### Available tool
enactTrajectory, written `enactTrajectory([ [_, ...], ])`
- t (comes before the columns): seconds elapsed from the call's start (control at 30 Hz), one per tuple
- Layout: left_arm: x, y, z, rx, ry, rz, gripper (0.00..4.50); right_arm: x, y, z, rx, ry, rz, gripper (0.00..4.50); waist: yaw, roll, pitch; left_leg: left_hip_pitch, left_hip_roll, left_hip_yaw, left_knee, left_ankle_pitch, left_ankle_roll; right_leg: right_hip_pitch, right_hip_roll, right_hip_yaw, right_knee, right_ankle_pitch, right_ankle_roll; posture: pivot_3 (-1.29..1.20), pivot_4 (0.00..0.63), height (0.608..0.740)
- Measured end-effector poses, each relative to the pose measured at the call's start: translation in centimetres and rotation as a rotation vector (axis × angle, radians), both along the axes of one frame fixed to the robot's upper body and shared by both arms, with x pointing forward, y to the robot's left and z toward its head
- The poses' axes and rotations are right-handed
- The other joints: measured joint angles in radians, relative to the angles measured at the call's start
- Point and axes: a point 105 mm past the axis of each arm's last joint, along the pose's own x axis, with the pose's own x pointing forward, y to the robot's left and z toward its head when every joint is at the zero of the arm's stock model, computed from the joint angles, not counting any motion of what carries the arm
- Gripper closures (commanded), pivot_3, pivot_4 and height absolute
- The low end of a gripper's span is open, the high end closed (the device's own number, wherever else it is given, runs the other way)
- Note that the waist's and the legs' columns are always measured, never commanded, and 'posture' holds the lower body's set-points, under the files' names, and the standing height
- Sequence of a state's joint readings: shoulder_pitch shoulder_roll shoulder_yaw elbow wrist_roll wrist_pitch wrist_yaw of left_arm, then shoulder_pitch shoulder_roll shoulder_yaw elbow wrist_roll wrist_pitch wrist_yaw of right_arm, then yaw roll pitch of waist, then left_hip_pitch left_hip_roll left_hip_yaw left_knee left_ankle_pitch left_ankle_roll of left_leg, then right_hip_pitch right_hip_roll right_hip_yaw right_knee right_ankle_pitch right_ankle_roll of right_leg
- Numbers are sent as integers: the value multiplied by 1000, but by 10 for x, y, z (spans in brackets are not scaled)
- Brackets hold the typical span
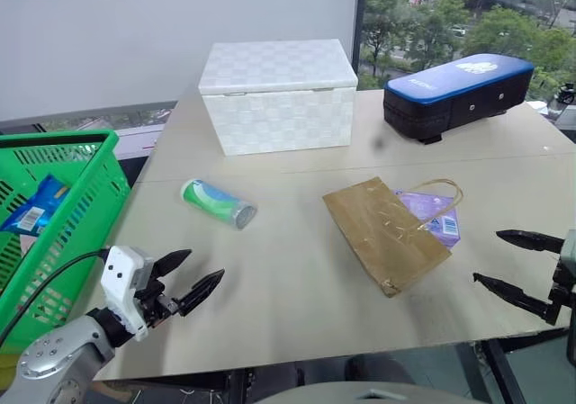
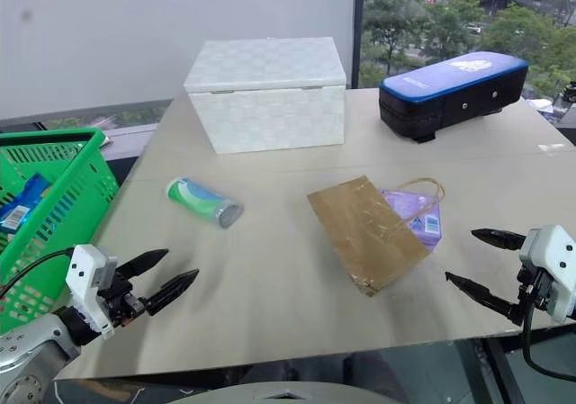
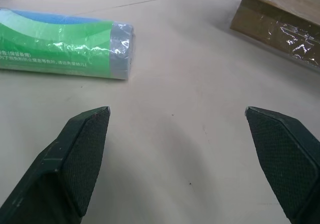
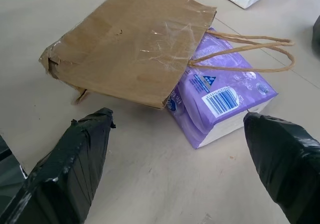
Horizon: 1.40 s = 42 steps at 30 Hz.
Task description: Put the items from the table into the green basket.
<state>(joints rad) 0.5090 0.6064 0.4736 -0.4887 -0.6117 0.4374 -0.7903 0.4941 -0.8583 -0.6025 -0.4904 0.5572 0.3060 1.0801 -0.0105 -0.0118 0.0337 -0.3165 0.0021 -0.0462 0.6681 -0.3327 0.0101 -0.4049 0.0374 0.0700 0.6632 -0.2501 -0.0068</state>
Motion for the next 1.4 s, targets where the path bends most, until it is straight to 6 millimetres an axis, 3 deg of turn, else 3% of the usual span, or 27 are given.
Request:
enactTrajectory([
  [0.1,5,-1,2,-19,2,5,10,7,6,6,30,-26,5,0,-1,0,2,2,0,0,0,0,0,2,0,0,0,0,0,36,0,740],
  [0.2,34,-28,29,-86,-81,-64,10,17,51,43,93,-191,174,0,-1,3,7,4,0,0,1,0,0,4,1,-1,1,1,1,36,0,740],
  [0.27,38,-38,37,-111,-85,-73,10,12,65,48,105,-206,232,0,0,1,6,7,1,-2,0,0,0,8,1,-2,0,2,3,36,0,740],
  [0.43,48,-64,43,-236,33,-113,10,13,73,48,137,-189,246,0,4,1,6,2,1,-6,0,-1,0,5,0,-1,-1,2,3,21,0,740],
  [0.6,32,-112,25,-365,419,-299,10,5,69,31,105,-123,251,0,9,1,6,2,0,-6,1,-1,2,5,-3,-1,-1,1,6,0,0,740],
  [0.87,76,-161,4,-498,606,-271,10,1,67,24,104,-115,237,0,3,1,6,6,-2,-6,2,-1,1,9,-1,-1,0,1,6,-72,0,740],
  [0.9,82,-173,-1,-500,632,-277,547,0,65,23,104,-117,228,0,-1,1,5,6,-3,-6,2,1,-2,9,-1,-1,0,1,6,-83,0,740],
  [0.97,88,-188,-12,-462,674,-282,1109,-2,65,22,107,-117,219,0,-3,1,5,5,-7,-5,1,2,-4,9,0,-1,0,1,5,-100,0,740],
  [1.0,88,-194,-20,-434,693,-289,1789,-3,65,22,107,-119,218,0,-10,2,4,5,-7,-5,1,2,-4,9,0,1,0,1,5,-109,0,740],
  [1.07,88,-201,-27,-455,722,-303,2533,-5,64,21,107,-118,206,0,-20,3,4,5,-7,-5,1,2,-4,9,-1,1,-1,1,5,-123,2,740],
  [1.13,88,-206,-28,-469,732,-320,3697,-7,64,21,107,-117,199,0,-30,2,4,4,-7,-5,1,2,-4,8,-1,1,-1,0,5,-132,4,740],
  [1.2,91,-204,-26,-470,716,-328,4460,-9,64,20,104,-116,191,0,-35,3,4,5,-7,-5,1,2,-3,8,-1,2,-1,0,6,-134,5,740],
  [1.4,98,-187,1,-564,571,-334,4460,-9,62,21,96,-137,164,0,-47,3,4,5,-7,-4,1,1,-2,8,-1,2,0,1,6,-118,2,740],
])
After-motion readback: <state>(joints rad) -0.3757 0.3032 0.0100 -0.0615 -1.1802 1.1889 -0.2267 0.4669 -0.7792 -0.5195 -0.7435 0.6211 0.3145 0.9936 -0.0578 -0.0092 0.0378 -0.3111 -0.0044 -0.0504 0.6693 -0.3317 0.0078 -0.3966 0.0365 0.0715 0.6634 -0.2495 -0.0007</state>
